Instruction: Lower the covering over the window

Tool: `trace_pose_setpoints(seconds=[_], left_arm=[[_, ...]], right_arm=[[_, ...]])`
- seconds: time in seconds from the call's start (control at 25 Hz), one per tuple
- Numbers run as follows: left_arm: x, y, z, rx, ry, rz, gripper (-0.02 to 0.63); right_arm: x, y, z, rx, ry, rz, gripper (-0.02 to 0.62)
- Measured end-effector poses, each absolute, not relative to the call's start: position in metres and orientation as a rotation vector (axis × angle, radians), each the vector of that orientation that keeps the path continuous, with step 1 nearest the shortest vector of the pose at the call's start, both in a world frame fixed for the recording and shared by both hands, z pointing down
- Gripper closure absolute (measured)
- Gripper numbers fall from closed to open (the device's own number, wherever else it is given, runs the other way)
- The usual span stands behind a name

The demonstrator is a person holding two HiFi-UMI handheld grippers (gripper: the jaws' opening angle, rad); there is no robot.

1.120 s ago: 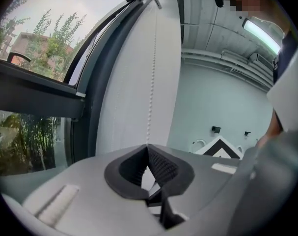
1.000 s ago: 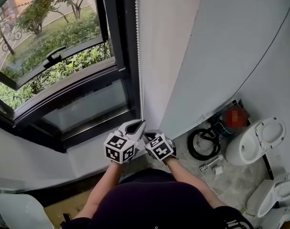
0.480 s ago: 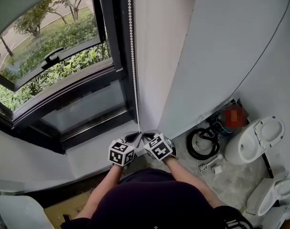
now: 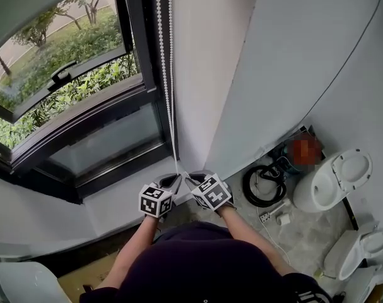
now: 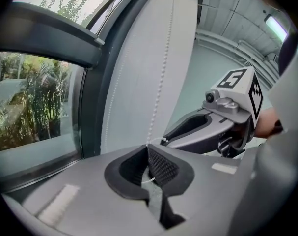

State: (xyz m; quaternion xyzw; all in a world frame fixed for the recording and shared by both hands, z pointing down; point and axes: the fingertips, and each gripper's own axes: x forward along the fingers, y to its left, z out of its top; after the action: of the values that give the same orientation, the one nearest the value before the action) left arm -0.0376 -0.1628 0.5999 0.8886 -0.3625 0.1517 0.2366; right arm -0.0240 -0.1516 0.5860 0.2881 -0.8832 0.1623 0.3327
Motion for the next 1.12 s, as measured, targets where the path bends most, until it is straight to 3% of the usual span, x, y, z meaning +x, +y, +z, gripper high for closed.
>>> trace_pose_setpoints(seconds=[0.04,0.08,0.12,0.56,0.92,1.12], left_arm=[[-0.037,-0.164,0.600,2.439,-0.989,0.414,0.594],[-0.036,-0.164,0.600,2.441,-0.985,0.413,0.594],[-0.035,-0.164,0.600,2.443,-0.981,0.411,0.594],[-0.037,-0.164,0.601,2.458,-0.971,0.402,0.594],[-0.045,-0.158,0.599,2.456,-0.987,0.395,0.594],[-0.048,-0.153,0.605,2.460,-0.988,0.413,0.594]], right_arm=[[-0.022,-0.151,0.579,0.744,-2.325,0.442,0.553],[-0.020,-0.151,0.568,0.741,-2.351,0.453,0.479],[-0.018,-0.152,0.553,0.749,-2.385,0.454,0.461],[-0.024,-0.162,0.372,0.942,-2.730,0.132,0.462],[-0.061,-0.174,0.353,0.918,-2.776,0.029,0.466],[-0.074,-0.183,0.345,0.924,-2.799,0.014,0.502]])
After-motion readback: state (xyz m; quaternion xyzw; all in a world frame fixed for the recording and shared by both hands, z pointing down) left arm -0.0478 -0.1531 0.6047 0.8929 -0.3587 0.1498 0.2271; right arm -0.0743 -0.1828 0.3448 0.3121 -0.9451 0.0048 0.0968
